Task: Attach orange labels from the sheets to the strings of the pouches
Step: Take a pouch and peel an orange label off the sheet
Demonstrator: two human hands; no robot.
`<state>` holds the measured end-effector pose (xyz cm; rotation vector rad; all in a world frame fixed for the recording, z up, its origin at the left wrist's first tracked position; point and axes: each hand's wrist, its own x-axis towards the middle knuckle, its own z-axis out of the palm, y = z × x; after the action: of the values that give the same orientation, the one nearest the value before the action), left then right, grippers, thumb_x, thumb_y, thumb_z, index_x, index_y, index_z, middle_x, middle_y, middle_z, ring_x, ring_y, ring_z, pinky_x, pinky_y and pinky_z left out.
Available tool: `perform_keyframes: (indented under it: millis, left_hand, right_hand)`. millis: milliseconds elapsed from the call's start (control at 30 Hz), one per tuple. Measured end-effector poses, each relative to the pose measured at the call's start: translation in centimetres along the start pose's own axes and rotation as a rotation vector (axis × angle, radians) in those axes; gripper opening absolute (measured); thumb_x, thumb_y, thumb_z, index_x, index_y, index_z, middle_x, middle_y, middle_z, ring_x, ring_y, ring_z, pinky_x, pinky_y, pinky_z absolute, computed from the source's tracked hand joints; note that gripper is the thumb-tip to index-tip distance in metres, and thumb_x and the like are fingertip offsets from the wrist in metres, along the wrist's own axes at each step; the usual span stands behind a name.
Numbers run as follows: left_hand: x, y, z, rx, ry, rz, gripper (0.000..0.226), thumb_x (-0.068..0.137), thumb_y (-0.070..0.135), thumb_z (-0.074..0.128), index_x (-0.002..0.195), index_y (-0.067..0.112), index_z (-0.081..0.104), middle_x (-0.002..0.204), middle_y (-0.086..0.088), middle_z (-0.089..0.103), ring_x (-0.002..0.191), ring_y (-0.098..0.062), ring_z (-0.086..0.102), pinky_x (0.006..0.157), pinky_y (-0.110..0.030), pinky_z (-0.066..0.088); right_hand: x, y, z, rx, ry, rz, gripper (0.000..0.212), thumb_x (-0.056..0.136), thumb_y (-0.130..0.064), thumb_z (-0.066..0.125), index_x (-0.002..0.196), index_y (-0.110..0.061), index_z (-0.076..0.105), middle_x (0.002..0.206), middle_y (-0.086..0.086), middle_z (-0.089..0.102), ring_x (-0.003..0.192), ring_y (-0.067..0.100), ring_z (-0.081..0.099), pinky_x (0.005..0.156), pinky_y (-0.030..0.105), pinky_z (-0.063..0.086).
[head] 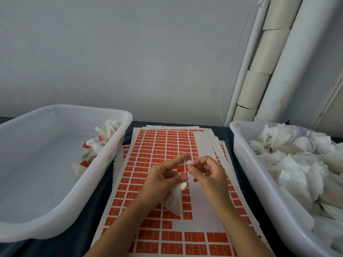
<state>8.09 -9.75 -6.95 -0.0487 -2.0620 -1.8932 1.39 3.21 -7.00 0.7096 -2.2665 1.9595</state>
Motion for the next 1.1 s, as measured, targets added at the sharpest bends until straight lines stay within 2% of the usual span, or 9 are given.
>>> perform_keyframes:
  millis: [167,267,400,500,600,667,900,1000,1100]
  left_hand:
    - [0.08,-0.19,0.03,0.002,0.0,-0.003,0.053,0.083,-0.003,0.063,0.127,0.026,0.057,0.121,0.022,0.062,0.091,-0.045,0.061,0.076,-0.017,0.053]
    - [0.06,-0.17,0.0,-0.002,-0.007,-0.007,0.053,0.083,-0.004,0.063,0.129,0.022,0.057,0.121,0.022,0.062,0.098,-0.027,0.066,0.076,-0.014,0.051]
    - [-0.02,-0.16,0.05,0.009,0.0,-0.007,0.052,0.084,-0.001,0.064,0.125,0.029,0.057,0.121,0.02,0.063,0.09,-0.03,0.063,0.075,-0.018,0.053]
    - [0.0,-0.09,0.19,0.039,-0.01,0.0,0.052,0.084,0.001,0.064,0.125,0.033,0.057,0.12,0.016,0.065,0.07,-0.017,0.061,0.078,-0.038,0.058]
    - [-0.03,-0.07,0.26,0.043,-0.019,0.007,0.051,0.084,-0.001,0.063,0.123,0.03,0.058,0.121,0.018,0.063,0.11,-0.011,0.062,0.096,-0.034,0.05]
    - [-0.09,0.04,0.3,0.044,-0.02,0.016,0.05,0.085,-0.001,0.063,0.122,0.032,0.058,0.123,0.02,0.062,0.113,-0.014,0.061,0.093,-0.025,0.051]
    - [-0.15,0.03,0.37,0.05,0.005,0.044,0.049,0.085,0.001,0.063,0.125,0.03,0.057,0.129,0.014,0.059,0.074,0.002,0.066,0.08,-0.021,0.055]
    - [-0.02,-0.06,0.34,0.039,0.022,0.028,0.048,0.086,0.003,0.063,0.122,0.033,0.058,0.127,0.018,0.059,0.11,-0.008,0.061,0.092,-0.024,0.051]
    - [0.04,-0.15,0.37,0.035,0.026,0.032,0.046,0.086,0.003,0.063,0.121,0.032,0.059,0.126,0.018,0.06,0.119,-0.004,0.055,0.093,-0.02,0.049]
  right_hand:
    - [0.0,-0.2,0.02,0.011,0.014,-0.002,0.022,0.078,-0.019,0.073,0.089,-0.03,0.057,0.075,-0.011,0.066,0.073,0.003,0.065,0.061,0.011,0.052]
    - [-0.02,-0.26,0.01,-0.012,0.01,-0.013,0.022,0.078,-0.022,0.073,0.089,-0.032,0.058,0.075,-0.012,0.065,0.074,0.001,0.064,0.061,0.011,0.052]
    - [0.01,-0.23,0.06,-0.023,0.012,0.008,0.022,0.076,-0.028,0.075,0.091,-0.032,0.06,0.076,-0.012,0.065,0.073,0.003,0.064,0.061,0.013,0.053]
    - [-0.03,-0.18,0.15,-0.001,0.025,0.04,0.023,0.074,-0.027,0.076,0.088,-0.03,0.058,0.075,-0.01,0.066,0.069,0.004,0.065,0.057,0.011,0.051]
    - [-0.08,-0.18,0.21,0.003,0.029,0.058,0.022,0.075,-0.026,0.076,0.086,-0.028,0.057,0.077,-0.009,0.067,0.069,0.008,0.066,0.058,0.013,0.053]
    - [-0.08,-0.21,0.17,0.004,0.038,0.047,0.02,0.076,-0.024,0.075,0.083,-0.027,0.057,0.077,-0.006,0.067,0.069,0.012,0.066,0.06,0.017,0.055]
    - [-0.1,-0.34,0.1,-0.003,0.073,0.012,0.016,0.079,-0.02,0.073,0.075,-0.023,0.057,0.072,-0.003,0.066,0.064,0.013,0.065,0.06,0.016,0.054]
    - [-0.16,-0.25,0.04,-0.006,0.102,-0.002,0.017,0.079,-0.02,0.072,0.073,-0.023,0.056,0.07,-0.003,0.066,0.063,0.013,0.065,0.059,0.016,0.053]
    - [-0.17,-0.14,-0.01,0.001,0.121,-0.013,0.018,0.079,-0.02,0.072,0.072,-0.022,0.056,0.069,-0.003,0.065,0.063,0.011,0.066,0.058,0.016,0.053]
